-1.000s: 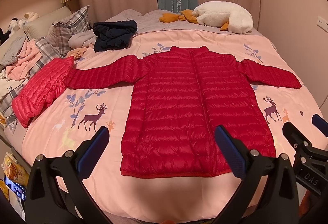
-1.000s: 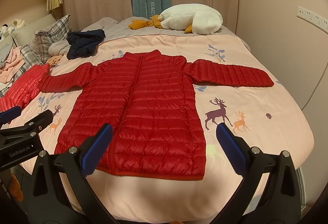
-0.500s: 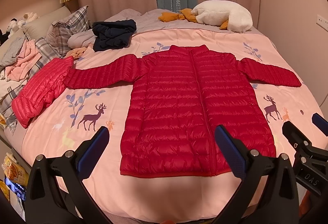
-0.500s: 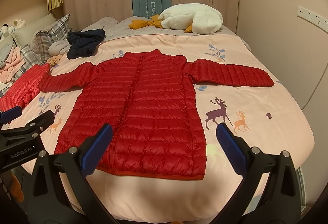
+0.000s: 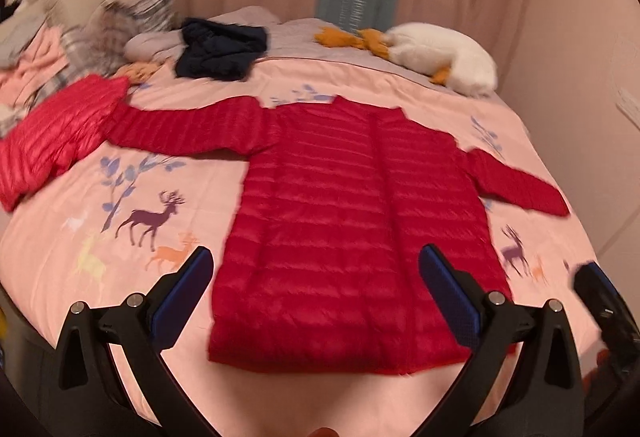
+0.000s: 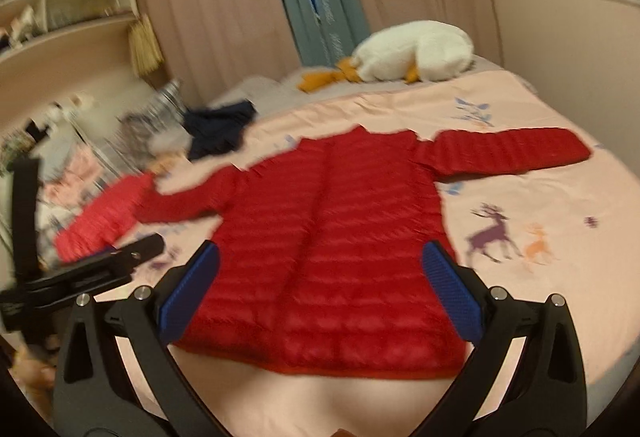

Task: Fold large clothes
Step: 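Reach the left gripper to the sleeve cuff nearest it and grasp it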

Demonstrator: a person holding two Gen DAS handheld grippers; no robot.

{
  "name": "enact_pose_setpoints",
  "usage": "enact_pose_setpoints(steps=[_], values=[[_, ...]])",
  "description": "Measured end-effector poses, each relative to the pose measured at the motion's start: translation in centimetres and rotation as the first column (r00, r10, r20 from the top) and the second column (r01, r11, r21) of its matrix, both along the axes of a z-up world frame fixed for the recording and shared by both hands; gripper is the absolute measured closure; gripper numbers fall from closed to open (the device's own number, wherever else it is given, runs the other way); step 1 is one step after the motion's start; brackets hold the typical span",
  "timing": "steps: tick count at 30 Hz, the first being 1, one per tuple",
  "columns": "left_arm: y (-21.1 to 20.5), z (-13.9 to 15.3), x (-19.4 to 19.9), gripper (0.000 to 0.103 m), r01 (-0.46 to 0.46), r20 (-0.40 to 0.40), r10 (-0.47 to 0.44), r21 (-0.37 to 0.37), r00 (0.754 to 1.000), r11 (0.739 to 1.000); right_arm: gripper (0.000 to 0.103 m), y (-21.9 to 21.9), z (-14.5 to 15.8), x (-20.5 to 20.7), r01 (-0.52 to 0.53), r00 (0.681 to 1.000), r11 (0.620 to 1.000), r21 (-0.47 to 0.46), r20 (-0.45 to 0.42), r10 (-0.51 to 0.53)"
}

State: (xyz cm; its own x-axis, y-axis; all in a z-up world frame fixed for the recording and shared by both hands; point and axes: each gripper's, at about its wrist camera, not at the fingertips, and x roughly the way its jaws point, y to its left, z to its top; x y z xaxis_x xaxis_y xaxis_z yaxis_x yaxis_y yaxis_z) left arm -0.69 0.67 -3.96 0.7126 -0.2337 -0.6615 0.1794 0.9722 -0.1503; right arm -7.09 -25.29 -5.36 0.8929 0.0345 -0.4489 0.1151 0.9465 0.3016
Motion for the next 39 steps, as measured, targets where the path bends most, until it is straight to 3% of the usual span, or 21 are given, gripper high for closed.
enact_pose_setpoints(steps=[2, 6, 10, 14, 18, 25, 30, 36, 39], values=[[2.0, -0.8, 1.4, 0.001, -0.044, -0.03, 0.042, -0.057, 0.999, 0.997, 0.002, 0.3, -0.1, 0.8, -0.03, 0.999, 0.999, 0.044, -0.012, 0.031], [6.3, -2.6, 4.2, 0.001, -0.12, -0.112, 0.102, -0.162, 0.988, 0.979, 0.002, 1.7, -0.6, 2.9, -0.095, 0.995, 0.995, 0.009, -0.026, 0.096], [10.3, -4.5, 6.8, 0.001, -0.161, -0.152, 0.131, -0.201, 0.98, 0.966, 0.002, 2.7, -1.5, 4.9, -0.118, 0.99, 0.993, -0.007, -0.076, 0.117], [14.2, -6.8, 9.5, 0.001, -0.192, -0.191, 0.141, -0.286, 0.971, 0.939, 0.002, 3.8, -1.7, 6.8, -0.119, 0.989, 0.993, -0.026, -0.095, 0.116], [17.1, -8.9, 12.6, 0.001, -0.236, -0.246, 0.159, -0.326, 0.956, 0.915, 0.002, 5.9, -1.6, 8.3, -0.143, 0.986, 0.985, -0.098, -0.103, 0.133], [22.5, -12.0, 18.0, 0.001, -0.317, -0.316, 0.183, -0.45, 0.931, 0.835, 0.002, 9.3, -2.5, 10.8, -0.214, 0.971, 0.963, -0.162, -0.148, 0.19], [24.9, -13.1, 21.2, 0.001, -0.352, -0.325, 0.212, -0.471, 0.922, 0.809, 0.002, 10.8, -3.1, 12.7, -0.233, 0.963, 0.957, -0.173, -0.177, 0.203], [27.0, -15.8, 25.0, 0.001, -0.406, -0.389, 0.217, -0.513, 0.895, 0.756, 0.002, 11.5, -3.6, 14.7, -0.236, 0.96, 0.956, -0.174, -0.193, 0.202], [27.7, -16.2, 26.2, 0.001, -0.405, -0.381, 0.214, -0.544, 0.9, 0.735, 0.002, 11.8, -3.8, 15.4, -0.234, 0.96, 0.954, -0.185, -0.2, 0.196]])
